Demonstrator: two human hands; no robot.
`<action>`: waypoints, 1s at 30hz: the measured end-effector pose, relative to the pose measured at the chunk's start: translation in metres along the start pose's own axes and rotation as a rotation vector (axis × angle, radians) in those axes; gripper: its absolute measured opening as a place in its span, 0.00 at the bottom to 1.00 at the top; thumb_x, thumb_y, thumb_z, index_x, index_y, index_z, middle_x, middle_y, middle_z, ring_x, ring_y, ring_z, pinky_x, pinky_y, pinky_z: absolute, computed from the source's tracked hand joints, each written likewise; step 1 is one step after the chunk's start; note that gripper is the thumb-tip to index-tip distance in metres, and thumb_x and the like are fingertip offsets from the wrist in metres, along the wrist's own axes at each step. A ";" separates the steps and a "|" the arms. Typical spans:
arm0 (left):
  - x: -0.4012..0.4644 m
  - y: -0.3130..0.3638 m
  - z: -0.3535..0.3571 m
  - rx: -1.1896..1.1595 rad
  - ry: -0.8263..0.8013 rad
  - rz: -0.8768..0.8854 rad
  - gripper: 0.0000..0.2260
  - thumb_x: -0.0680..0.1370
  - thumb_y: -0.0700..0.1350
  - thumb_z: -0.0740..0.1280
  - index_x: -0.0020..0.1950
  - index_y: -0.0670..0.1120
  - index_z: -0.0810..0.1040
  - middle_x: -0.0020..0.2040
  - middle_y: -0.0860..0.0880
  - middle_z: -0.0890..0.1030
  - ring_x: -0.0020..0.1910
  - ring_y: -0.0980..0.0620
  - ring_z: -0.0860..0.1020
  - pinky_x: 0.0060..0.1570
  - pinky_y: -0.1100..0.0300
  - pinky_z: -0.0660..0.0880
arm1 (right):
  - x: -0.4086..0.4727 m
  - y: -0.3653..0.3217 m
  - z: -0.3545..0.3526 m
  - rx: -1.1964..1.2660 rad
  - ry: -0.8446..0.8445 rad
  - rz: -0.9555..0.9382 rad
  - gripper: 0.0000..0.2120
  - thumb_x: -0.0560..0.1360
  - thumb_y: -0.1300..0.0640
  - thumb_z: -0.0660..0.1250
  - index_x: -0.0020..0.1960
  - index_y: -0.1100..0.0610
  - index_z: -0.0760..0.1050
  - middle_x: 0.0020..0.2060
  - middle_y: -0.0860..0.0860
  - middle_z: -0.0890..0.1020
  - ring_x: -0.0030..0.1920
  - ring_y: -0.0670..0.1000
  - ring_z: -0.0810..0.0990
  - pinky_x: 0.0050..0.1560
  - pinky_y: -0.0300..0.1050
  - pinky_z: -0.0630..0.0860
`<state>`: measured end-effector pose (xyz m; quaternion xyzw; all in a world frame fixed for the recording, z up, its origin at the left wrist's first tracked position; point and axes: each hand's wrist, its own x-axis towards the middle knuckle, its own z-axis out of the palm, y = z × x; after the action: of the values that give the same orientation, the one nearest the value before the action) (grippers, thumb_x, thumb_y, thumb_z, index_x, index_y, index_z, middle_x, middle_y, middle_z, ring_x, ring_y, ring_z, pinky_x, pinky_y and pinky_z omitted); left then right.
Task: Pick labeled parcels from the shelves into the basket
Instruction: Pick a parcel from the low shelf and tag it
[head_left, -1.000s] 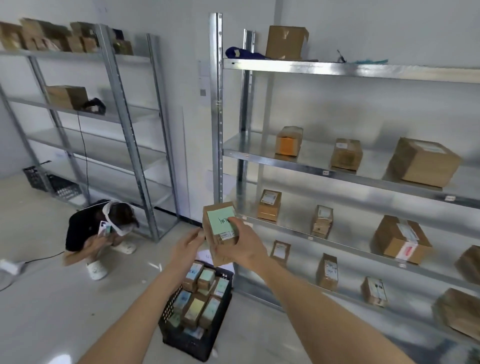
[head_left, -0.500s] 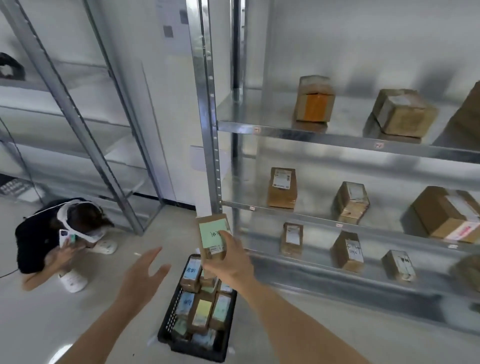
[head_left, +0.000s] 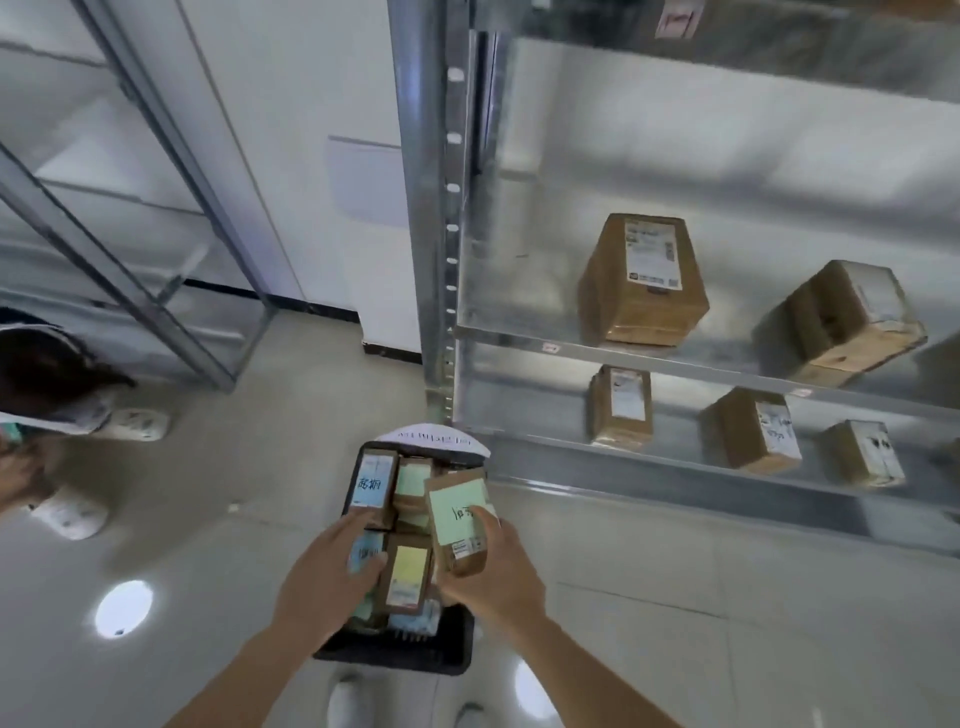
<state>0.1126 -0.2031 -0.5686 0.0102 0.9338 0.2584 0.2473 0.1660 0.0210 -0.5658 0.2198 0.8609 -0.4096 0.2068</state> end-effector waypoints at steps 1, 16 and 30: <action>0.015 -0.013 0.011 0.010 -0.020 0.013 0.26 0.80 0.60 0.62 0.77 0.59 0.62 0.77 0.58 0.63 0.74 0.55 0.64 0.70 0.55 0.64 | 0.011 0.009 0.013 -0.004 0.001 0.023 0.44 0.65 0.33 0.72 0.76 0.36 0.57 0.67 0.39 0.67 0.64 0.44 0.72 0.62 0.48 0.77; 0.225 -0.161 0.146 0.158 -0.135 0.130 0.27 0.79 0.57 0.65 0.77 0.59 0.61 0.78 0.57 0.60 0.74 0.52 0.66 0.68 0.50 0.70 | 0.236 0.117 0.191 0.007 0.076 0.169 0.42 0.67 0.38 0.75 0.76 0.36 0.58 0.70 0.42 0.67 0.63 0.46 0.72 0.56 0.50 0.79; 0.282 -0.217 0.235 0.134 -0.160 0.210 0.30 0.79 0.60 0.64 0.78 0.60 0.57 0.79 0.59 0.56 0.76 0.55 0.61 0.72 0.51 0.66 | 0.361 0.162 0.264 0.062 0.236 0.124 0.45 0.67 0.40 0.78 0.75 0.34 0.55 0.74 0.46 0.63 0.68 0.53 0.72 0.57 0.58 0.81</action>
<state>-0.0013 -0.2375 -0.9777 0.1450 0.9200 0.2183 0.2915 0.0057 -0.0221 -1.0116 0.3257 0.8508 -0.3939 0.1222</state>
